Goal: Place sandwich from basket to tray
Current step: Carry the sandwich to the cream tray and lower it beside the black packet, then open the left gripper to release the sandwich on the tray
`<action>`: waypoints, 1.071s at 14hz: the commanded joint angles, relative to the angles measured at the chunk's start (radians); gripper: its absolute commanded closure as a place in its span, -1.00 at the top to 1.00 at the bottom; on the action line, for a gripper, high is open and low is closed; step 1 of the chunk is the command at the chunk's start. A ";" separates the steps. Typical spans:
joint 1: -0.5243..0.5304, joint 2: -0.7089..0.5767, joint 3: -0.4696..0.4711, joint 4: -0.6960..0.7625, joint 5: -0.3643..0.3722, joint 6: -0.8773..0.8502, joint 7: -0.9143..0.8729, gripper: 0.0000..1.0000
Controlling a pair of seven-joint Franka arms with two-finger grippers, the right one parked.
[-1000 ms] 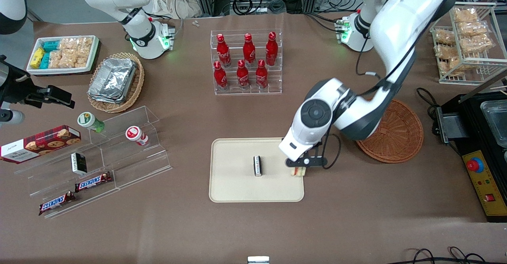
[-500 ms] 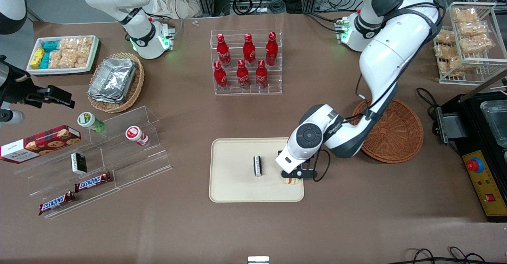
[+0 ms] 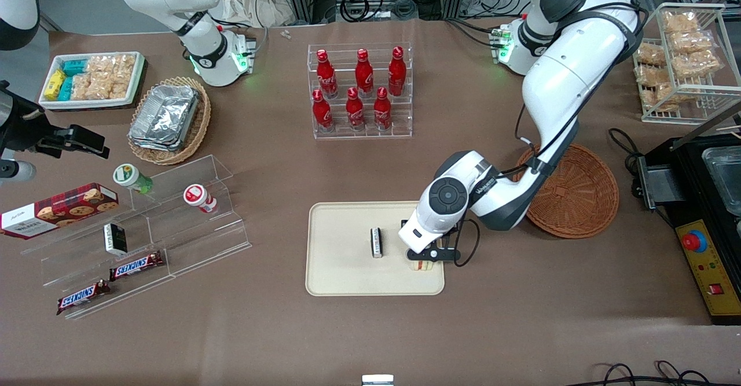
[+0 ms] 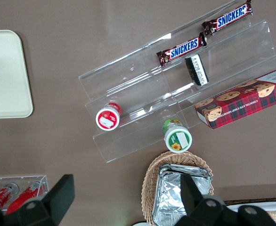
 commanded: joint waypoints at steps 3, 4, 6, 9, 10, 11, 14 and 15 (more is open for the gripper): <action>-0.011 -0.110 0.018 0.006 -0.006 -0.049 -0.147 1.00; -0.009 -0.156 0.028 0.009 -0.016 -0.097 -0.185 1.00; -0.008 -0.317 0.092 -0.007 -0.161 -0.223 -0.171 1.00; -0.009 -0.576 0.247 -0.169 -0.352 -0.316 0.074 1.00; -0.011 -0.671 0.328 -0.235 -0.427 -0.302 0.140 1.00; -0.011 -0.757 0.367 -0.316 -0.464 -0.288 0.240 1.00; -0.011 -0.957 0.519 -0.539 -0.513 -0.225 0.544 1.00; -0.009 -0.970 0.559 -0.549 -0.515 -0.236 0.619 1.00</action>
